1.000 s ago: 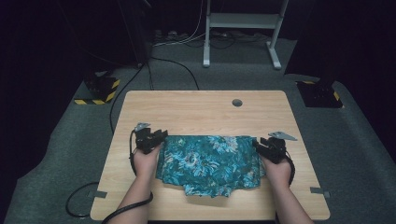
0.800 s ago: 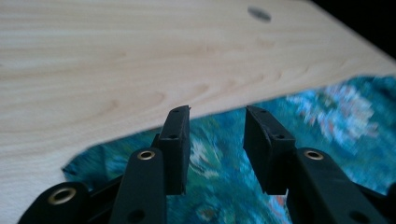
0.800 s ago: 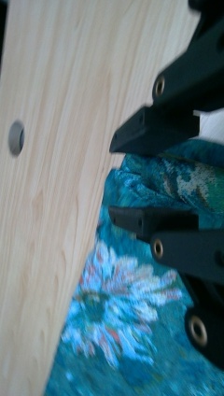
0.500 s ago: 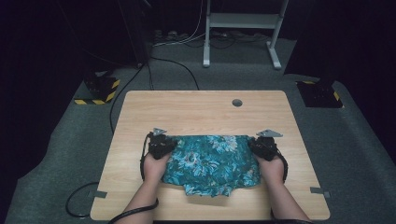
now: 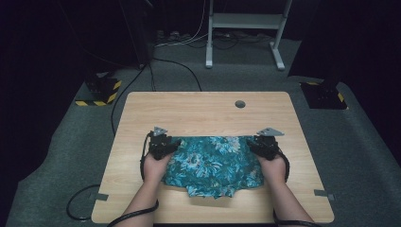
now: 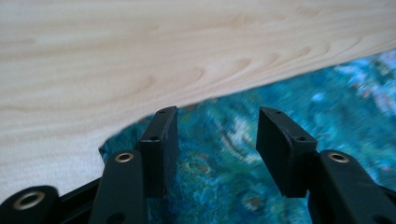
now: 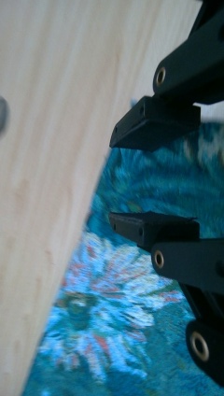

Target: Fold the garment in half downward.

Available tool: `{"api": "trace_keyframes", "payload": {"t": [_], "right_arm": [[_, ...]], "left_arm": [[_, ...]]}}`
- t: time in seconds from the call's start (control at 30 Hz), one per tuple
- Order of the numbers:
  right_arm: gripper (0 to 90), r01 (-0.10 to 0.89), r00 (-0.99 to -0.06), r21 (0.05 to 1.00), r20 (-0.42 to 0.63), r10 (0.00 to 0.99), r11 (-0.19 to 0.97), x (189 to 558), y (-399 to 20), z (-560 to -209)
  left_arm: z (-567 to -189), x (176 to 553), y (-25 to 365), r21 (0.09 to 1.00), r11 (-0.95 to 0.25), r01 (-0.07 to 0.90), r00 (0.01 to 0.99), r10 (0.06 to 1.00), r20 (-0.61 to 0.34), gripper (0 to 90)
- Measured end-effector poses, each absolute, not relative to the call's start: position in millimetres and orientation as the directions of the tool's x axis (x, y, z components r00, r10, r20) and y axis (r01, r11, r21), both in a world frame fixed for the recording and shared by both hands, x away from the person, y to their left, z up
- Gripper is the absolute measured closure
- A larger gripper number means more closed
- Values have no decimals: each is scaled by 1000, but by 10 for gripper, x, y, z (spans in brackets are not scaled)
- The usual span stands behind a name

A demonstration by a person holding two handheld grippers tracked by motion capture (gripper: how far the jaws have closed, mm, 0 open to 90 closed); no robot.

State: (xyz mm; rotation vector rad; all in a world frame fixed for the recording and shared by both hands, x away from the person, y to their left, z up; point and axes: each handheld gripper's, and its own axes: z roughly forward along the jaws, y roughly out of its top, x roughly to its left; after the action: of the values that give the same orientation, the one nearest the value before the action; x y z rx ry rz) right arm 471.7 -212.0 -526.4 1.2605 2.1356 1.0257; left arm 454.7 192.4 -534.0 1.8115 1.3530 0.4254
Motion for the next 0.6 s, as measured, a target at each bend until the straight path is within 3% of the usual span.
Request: {"api": "trace_keyframes", "payload": {"t": [0.17, 0.43, 0.5, 0.6], "right_arm": [[532, 570, -464, 775, 27, 885, 275, 4750, -2179, -5378], [271, 512, -469, 820, 17, 883, 256, 4583, -2278, -5158], [205, 504, -481, 827, 29, 876, 249, 4506, -2306, -5146], [91, 486, -499, 835, 22, 867, 259, 4388, -2328, -5167]], "left_arm": [[-5383, 4542, 2006, 768, -68, 637, 369, 901, -226, 461], [-5192, 4301, 2134, 815, -92, 572, 394, 903, -175, 299], [-5194, 4229, 2178, 814, -106, 571, 398, 903, -161, 206], [-5212, 4106, 2232, 817, -104, 567, 417, 892, -176, 148]]}}
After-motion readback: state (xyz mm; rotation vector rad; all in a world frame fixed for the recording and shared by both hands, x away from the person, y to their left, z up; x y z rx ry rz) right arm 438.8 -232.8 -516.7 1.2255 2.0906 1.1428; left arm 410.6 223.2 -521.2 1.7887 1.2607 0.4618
